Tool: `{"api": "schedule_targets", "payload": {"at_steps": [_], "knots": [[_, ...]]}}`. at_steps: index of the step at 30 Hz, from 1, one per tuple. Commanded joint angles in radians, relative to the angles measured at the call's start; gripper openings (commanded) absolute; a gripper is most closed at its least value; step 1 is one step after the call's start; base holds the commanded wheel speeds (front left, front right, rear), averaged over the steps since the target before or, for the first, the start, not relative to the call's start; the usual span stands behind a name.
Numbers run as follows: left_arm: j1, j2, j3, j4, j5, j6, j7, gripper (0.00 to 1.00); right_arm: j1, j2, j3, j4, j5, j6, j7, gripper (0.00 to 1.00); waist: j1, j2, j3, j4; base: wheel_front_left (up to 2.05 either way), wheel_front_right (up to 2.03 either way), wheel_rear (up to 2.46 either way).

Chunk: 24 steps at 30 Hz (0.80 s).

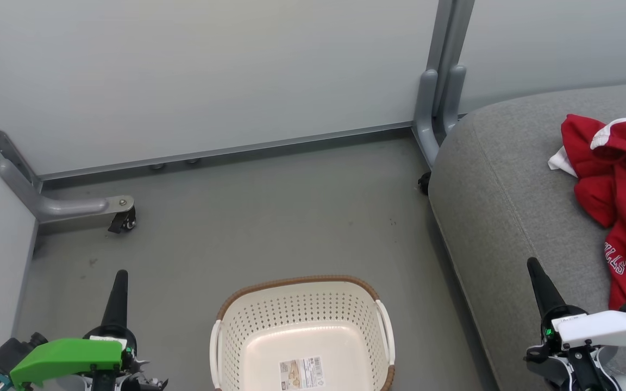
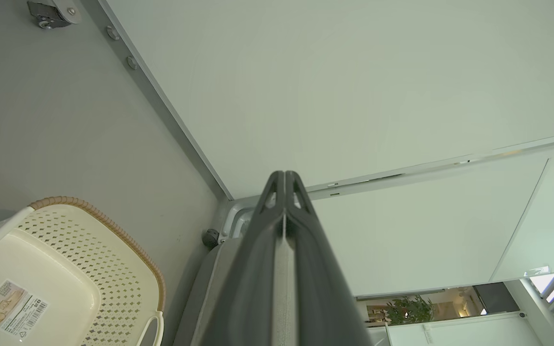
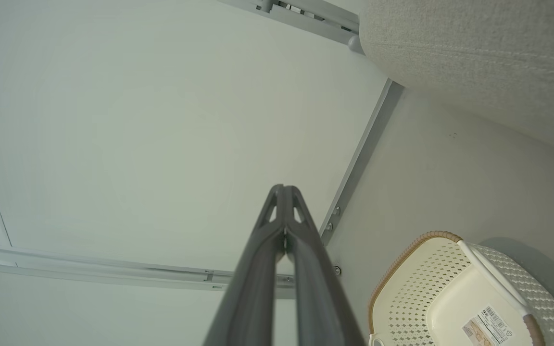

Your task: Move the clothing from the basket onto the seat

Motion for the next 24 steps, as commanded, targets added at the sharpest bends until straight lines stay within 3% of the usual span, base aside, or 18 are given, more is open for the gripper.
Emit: {"api": "schedule_targets", "payload": {"at_steps": [1,24], "knots": [[-0.027,0.006,0.007,0.000,-0.024,-0.005,0.007,0.00,-0.019,-0.005,-0.005,0.000,0.023,-0.001,0.007,0.00,0.0000,0.0078,0.001,-0.001,0.00,0.00,0.00],[-0.069,0.001,0.043,0.023,-0.187,-0.016,0.056,0.00,-0.048,-0.003,-0.028,0.017,0.186,-0.001,0.055,0.00,0.0000,0.0097,0.019,-0.008,0.00,0.00,0.00]]}}
